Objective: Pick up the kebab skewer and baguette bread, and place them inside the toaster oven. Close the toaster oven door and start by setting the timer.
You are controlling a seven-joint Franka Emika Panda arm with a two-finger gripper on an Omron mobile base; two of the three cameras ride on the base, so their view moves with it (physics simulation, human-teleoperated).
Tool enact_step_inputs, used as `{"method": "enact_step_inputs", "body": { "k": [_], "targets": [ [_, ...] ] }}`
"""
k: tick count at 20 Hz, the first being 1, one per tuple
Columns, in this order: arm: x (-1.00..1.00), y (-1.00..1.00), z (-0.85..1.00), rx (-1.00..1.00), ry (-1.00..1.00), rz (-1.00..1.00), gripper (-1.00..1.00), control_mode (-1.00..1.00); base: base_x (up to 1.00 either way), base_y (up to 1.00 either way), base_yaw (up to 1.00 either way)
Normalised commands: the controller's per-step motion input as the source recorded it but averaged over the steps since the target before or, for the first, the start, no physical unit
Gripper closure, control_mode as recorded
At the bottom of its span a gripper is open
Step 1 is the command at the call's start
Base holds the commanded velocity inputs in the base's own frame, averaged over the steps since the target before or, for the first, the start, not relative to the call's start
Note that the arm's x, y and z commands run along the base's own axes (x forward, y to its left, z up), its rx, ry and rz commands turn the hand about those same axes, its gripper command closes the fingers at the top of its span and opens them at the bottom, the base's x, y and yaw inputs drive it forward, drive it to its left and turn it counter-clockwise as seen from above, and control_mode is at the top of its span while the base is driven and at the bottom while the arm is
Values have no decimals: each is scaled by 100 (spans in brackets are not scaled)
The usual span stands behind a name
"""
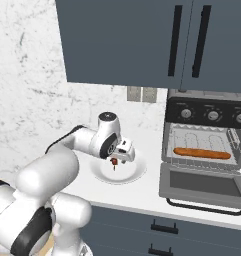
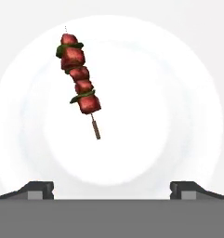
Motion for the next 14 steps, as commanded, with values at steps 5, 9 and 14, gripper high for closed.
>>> {"method": "enact_step_inputs", "body": {
  "k": [5,9,14],
  "targets": [
    [51,0,-43,0,0,8,-100,-100,0,0,0],
    [44,4,-18,0,0,8,-100,-100,0,0,0],
    [40,3,-24,0,0,7,-100,-100,0,0,0]
  ]
}}
